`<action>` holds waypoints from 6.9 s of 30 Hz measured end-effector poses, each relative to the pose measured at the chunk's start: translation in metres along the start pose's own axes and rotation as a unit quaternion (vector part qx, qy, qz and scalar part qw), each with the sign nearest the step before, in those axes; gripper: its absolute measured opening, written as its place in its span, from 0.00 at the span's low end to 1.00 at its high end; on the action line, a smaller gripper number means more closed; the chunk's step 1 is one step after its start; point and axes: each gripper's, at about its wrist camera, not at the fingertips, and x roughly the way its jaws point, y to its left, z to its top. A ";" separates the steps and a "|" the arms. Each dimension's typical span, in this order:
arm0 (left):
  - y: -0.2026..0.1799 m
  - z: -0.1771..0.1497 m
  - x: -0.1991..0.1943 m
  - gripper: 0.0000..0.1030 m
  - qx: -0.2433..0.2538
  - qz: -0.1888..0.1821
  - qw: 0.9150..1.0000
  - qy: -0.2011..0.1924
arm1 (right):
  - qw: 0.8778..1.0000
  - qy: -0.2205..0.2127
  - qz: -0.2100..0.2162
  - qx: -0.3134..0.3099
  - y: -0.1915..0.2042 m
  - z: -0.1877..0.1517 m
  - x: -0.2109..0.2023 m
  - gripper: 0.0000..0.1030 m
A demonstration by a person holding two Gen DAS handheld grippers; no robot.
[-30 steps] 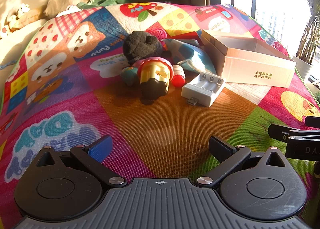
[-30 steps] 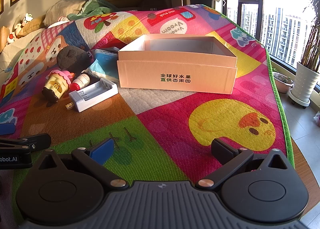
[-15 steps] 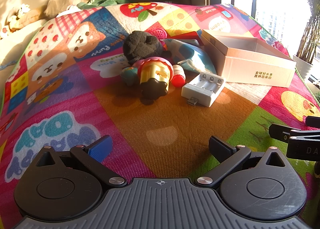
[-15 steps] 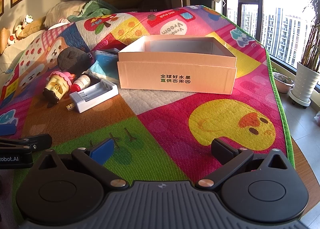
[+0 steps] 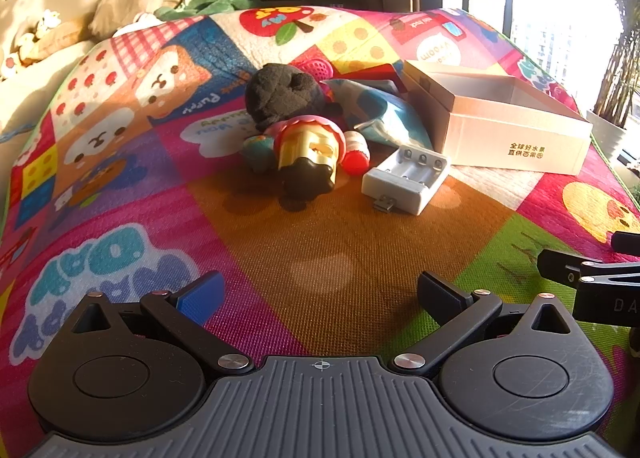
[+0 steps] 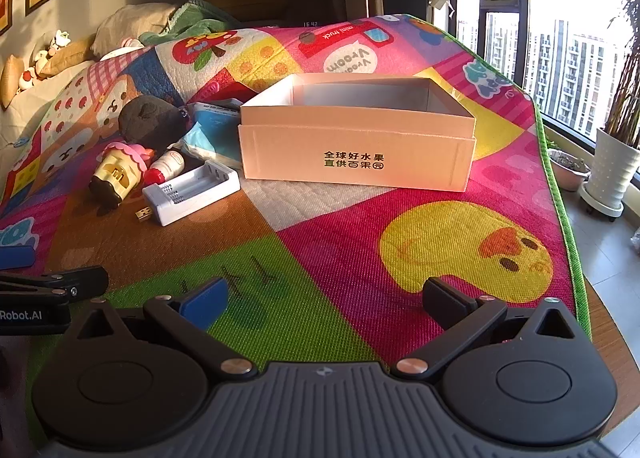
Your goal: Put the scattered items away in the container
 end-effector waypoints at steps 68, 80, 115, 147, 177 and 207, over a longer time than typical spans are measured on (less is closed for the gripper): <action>0.077 0.034 0.016 1.00 -0.072 -0.063 0.995 -0.029 | 0.978 0.058 0.172 -0.098 0.063 0.079 0.070 0.85; 0.039 0.083 0.051 1.00 -0.023 -0.087 0.996 0.000 | 0.999 -0.013 0.048 0.011 -0.034 0.026 -0.018 1.00; -0.006 0.025 -0.002 0.62 0.038 -0.158 0.987 -0.013 | 0.998 -0.053 -0.018 0.007 -0.050 0.014 -0.029 1.00; -0.014 0.002 0.005 1.00 0.079 -0.136 0.988 0.007 | 0.987 0.037 0.129 -0.093 -0.016 0.019 -0.010 1.00; -0.011 0.023 -0.006 1.00 0.059 -0.142 0.988 -0.031 | 0.997 0.014 0.043 -0.062 -0.020 0.003 -0.004 0.98; -0.042 0.044 -0.043 0.59 0.176 -0.180 0.965 -0.071 | 0.996 -0.013 0.038 -0.075 -0.032 0.021 -0.055 0.89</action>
